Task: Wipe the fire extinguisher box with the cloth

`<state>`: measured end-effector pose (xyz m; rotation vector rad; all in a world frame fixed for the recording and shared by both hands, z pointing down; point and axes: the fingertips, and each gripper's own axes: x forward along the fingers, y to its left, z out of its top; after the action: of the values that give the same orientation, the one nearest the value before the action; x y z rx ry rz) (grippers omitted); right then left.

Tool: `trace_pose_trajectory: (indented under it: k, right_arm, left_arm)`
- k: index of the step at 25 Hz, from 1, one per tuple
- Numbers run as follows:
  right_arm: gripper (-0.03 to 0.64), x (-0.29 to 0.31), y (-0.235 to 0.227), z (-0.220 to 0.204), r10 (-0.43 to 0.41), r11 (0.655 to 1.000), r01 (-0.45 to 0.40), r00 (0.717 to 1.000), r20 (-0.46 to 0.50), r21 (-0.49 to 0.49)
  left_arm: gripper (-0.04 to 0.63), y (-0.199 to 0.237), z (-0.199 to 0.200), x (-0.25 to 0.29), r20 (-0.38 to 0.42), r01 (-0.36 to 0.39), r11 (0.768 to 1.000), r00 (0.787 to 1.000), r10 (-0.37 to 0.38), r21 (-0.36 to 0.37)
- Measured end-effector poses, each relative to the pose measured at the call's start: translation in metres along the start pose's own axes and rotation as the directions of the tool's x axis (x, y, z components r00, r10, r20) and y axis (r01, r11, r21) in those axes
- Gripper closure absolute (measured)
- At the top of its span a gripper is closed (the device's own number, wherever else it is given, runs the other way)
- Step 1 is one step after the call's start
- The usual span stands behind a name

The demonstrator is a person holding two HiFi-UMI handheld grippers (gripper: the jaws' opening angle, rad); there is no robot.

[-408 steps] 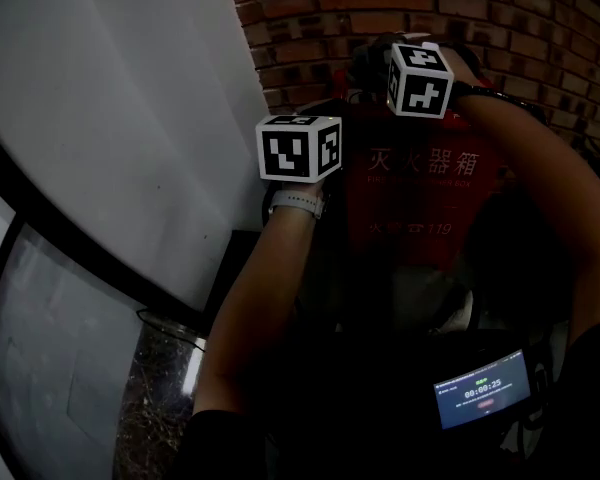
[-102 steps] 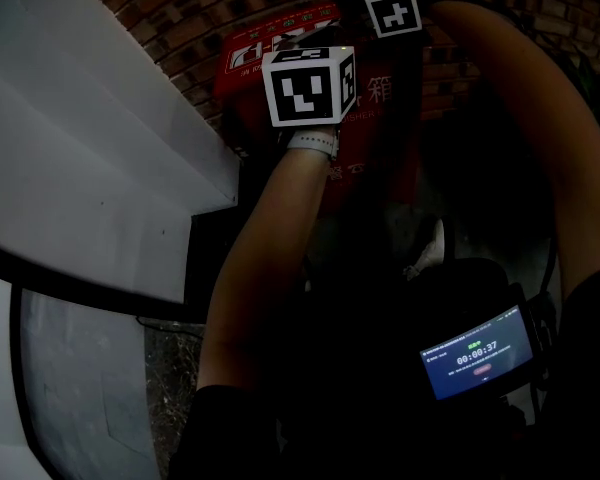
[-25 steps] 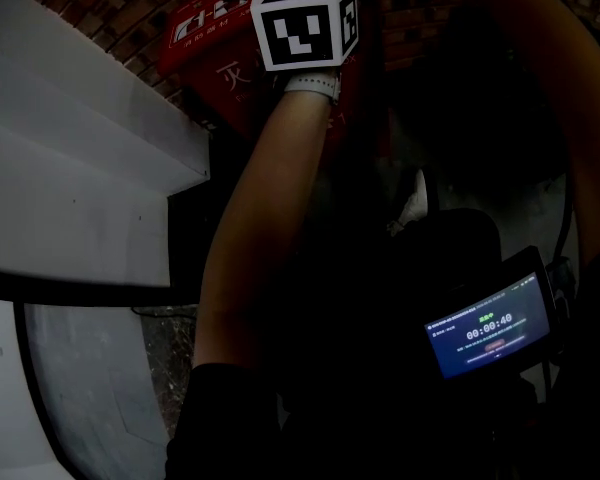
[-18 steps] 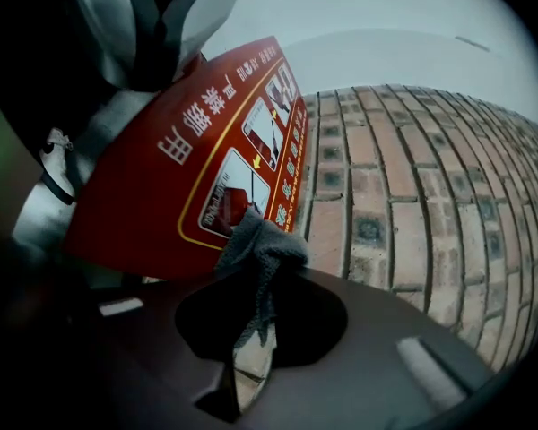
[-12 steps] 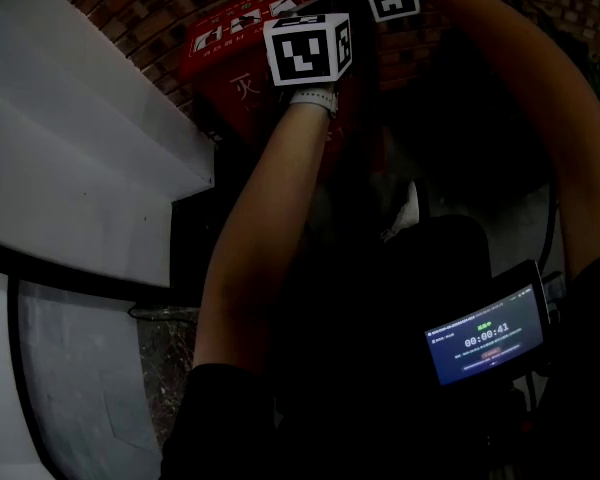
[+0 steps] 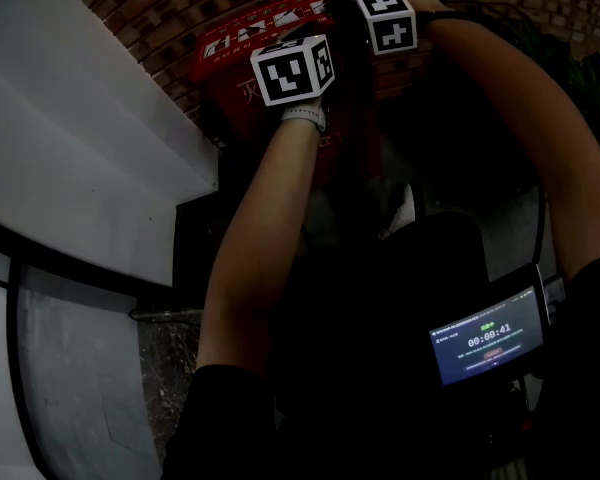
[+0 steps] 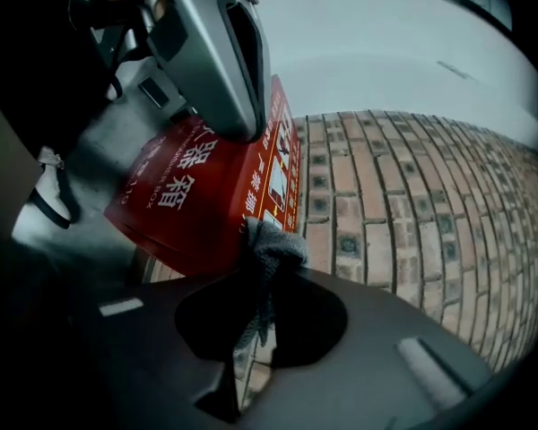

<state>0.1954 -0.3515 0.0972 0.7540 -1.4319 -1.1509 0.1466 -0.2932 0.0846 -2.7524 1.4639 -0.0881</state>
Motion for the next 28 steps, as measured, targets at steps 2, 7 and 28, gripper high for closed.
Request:
trace_pose_trajectory:
  k: [2, 7, 28]
  right_arm:
    - [0.586, -0.008, 0.002, 0.005, -0.026, 0.999, 0.026, 1.000, 0.010, 0.036]
    - [0.586, -0.037, 0.017, 0.026, -0.066, 0.990, 0.054, 0.994, 0.085, 0.134]
    - [0.584, -0.023, 0.215, 0.175, -0.293, 0.516, -0.453, 0.705, 0.646, 0.727]
  left_arm:
    - [0.592, 0.006, -0.001, -0.010, 0.014, -0.020, 1.000, 1.000, 0.020, -0.001]
    - [0.592, 0.013, -0.013, -0.033, 0.049, -0.013, 1.000, 0.999, 0.012, 0.020]
    - [0.592, 0.065, -0.215, -0.099, 0.127, 0.185, 0.979, 0.973, -0.194, 0.080]
